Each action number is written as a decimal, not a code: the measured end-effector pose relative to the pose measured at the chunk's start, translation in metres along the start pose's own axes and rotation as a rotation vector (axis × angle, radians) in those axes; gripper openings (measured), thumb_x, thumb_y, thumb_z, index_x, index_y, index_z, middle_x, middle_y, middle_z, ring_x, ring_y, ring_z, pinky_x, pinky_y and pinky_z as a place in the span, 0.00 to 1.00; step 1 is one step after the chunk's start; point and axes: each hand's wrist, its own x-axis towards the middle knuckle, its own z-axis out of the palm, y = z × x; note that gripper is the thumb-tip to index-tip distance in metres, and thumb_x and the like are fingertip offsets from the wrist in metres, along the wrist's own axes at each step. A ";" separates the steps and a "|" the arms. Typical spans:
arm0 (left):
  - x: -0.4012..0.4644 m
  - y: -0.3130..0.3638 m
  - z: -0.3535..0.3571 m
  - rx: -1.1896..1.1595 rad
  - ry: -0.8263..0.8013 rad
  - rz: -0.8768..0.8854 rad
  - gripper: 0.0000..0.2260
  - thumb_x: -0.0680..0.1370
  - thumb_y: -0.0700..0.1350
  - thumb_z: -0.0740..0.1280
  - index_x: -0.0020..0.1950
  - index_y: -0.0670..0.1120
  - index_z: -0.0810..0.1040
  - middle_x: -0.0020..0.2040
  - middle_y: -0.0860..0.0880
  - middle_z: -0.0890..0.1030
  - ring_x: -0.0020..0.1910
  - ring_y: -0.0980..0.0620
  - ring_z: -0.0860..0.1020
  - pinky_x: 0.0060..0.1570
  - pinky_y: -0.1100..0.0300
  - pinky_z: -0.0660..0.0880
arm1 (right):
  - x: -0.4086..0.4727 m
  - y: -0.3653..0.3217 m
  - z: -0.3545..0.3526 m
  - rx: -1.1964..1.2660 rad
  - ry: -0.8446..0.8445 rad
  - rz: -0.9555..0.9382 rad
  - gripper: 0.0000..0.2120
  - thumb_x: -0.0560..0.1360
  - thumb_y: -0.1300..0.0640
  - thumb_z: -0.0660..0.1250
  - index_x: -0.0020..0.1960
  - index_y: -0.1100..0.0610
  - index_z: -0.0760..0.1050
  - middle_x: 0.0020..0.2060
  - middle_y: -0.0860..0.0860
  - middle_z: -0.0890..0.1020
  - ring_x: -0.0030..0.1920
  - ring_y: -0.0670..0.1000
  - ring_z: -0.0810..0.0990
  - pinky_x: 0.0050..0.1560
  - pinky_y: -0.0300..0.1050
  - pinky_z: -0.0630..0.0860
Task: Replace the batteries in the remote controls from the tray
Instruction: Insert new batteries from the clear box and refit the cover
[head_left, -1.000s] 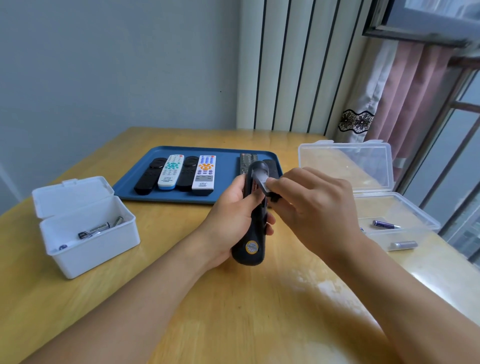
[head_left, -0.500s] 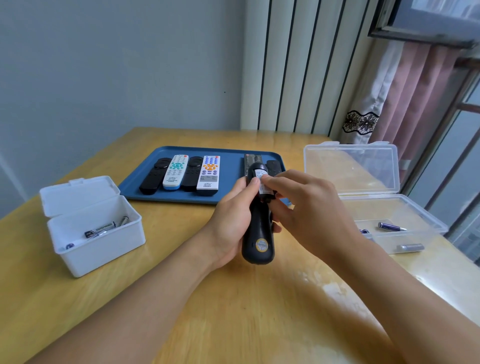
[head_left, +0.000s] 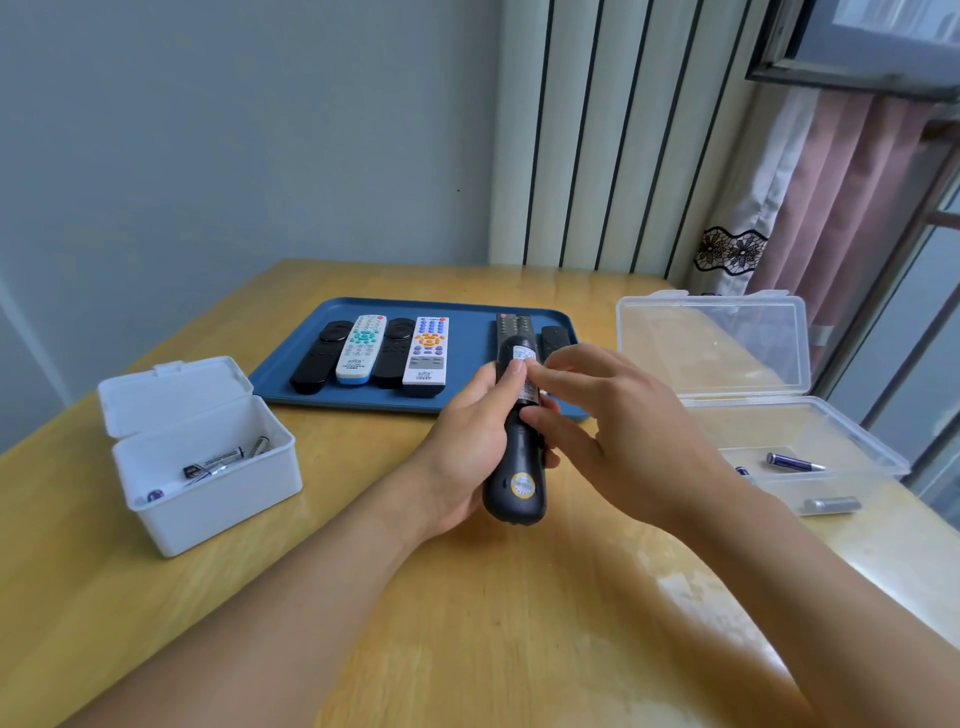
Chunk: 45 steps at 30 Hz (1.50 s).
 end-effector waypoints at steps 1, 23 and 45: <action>0.000 0.000 -0.001 -0.003 -0.018 -0.007 0.13 0.85 0.47 0.58 0.63 0.40 0.73 0.45 0.42 0.76 0.34 0.47 0.75 0.32 0.58 0.77 | 0.000 0.001 -0.001 0.004 -0.013 0.000 0.22 0.80 0.39 0.55 0.66 0.47 0.77 0.54 0.43 0.77 0.53 0.49 0.76 0.48 0.52 0.78; 0.015 0.009 -0.028 0.389 0.469 0.377 0.24 0.72 0.52 0.77 0.64 0.55 0.72 0.58 0.54 0.78 0.58 0.56 0.78 0.59 0.55 0.76 | 0.034 -0.039 -0.012 0.413 0.446 0.171 0.08 0.72 0.61 0.76 0.47 0.57 0.79 0.38 0.43 0.84 0.35 0.46 0.84 0.36 0.39 0.79; 0.031 -0.004 -0.060 0.722 0.602 0.073 0.21 0.77 0.49 0.70 0.68 0.48 0.73 0.65 0.50 0.73 0.52 0.52 0.74 0.48 0.63 0.67 | 0.091 0.001 0.096 -0.101 -0.061 0.234 0.06 0.75 0.55 0.69 0.44 0.54 0.84 0.42 0.48 0.85 0.43 0.50 0.80 0.45 0.52 0.80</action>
